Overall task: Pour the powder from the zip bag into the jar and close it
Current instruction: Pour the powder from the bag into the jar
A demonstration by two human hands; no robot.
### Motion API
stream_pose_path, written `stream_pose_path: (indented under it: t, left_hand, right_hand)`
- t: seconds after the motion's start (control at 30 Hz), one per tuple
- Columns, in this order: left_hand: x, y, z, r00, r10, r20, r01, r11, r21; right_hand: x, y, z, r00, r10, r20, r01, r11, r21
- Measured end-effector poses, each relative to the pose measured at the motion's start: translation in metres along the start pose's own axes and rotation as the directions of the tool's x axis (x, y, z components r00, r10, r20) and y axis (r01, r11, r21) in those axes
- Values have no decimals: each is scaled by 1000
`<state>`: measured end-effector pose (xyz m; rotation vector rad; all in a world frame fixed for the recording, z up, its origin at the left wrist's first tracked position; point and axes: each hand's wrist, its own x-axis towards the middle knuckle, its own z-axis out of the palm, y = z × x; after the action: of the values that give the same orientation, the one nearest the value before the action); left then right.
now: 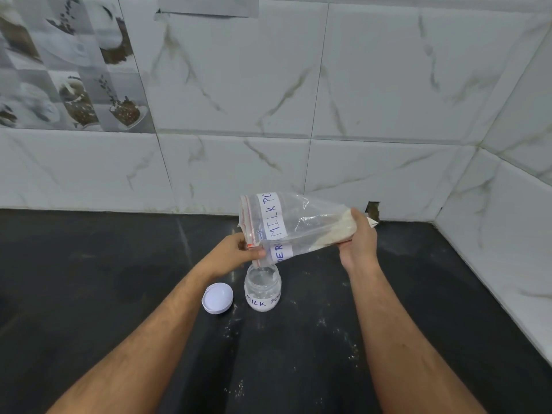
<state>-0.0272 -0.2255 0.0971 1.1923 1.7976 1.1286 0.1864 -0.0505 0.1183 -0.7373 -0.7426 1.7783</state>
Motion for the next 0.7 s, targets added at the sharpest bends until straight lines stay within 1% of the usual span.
stream_pose_path:
  t: [0.13, 0.33, 0.53, 0.7]
  left_hand:
    - [0, -15, 2, 995, -69, -69, 61, 992, -114]
    - [4, -33, 9, 984, -99, -147, 79, 987, -141]
    - [3, -45, 14, 980, -146, -135, 121, 977, -176]
    - [0, -55, 20, 968, -178, -178, 140, 968, -207]
  right_hand:
    - [0, 1, 2, 999, -39, 23, 41, 998, -58]
    - [-2, 3, 8, 997, -69, 36, 74, 985, -156]
    - [-6, 1, 19, 989, -124, 86, 144, 947, -287]
    - [-12, 4, 30, 977, -136, 163, 191, 899, -395]
